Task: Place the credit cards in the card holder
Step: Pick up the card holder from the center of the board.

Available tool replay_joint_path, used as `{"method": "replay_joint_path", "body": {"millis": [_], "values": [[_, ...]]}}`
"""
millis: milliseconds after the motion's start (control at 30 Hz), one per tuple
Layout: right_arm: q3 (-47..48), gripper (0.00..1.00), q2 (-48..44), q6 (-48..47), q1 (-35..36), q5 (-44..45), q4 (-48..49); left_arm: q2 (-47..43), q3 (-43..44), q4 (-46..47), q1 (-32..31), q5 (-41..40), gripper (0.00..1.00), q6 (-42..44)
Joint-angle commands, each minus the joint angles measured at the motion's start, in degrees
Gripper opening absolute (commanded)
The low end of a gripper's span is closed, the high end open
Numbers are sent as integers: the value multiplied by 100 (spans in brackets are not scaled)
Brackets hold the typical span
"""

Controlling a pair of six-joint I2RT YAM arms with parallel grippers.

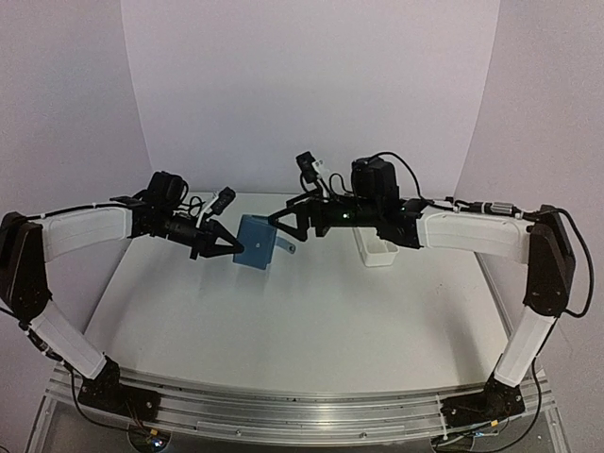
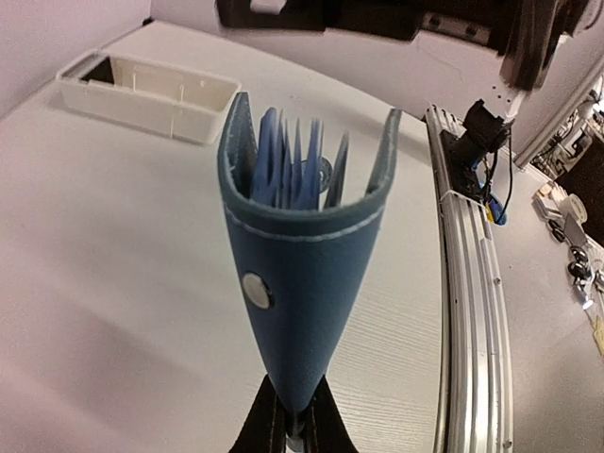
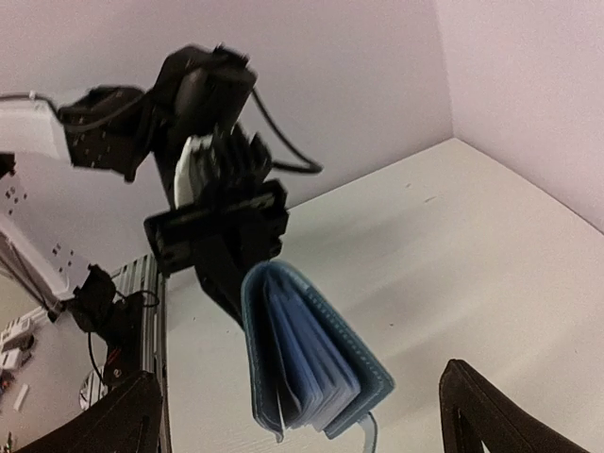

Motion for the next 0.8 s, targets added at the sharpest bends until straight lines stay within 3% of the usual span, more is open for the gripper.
{"method": "replay_joint_path", "body": {"millis": [0, 333, 500, 533, 567, 767], "values": [[273, 98, -193, -1310, 296, -335, 9, -798, 275, -35, -40, 694, 0, 584], [960, 96, 333, -1024, 532, -617, 17, -1565, -38, 283, -270, 701, 0, 29], [1140, 57, 501, -629, 534, -1039, 15, -1643, -17, 506, -266, 703, 0, -297], [1136, 55, 498, -618, 532, -1050, 16, -1644, -23, 534, -266, 705, 0, -329], [1117, 45, 469, -565, 536, -1090, 17, -1657, -40, 574, -271, 711, 0, -427], [1195, 7, 451, -398, 530, -1332, 26, -1692, -137, 613, -284, 737, 0, -535]]}}
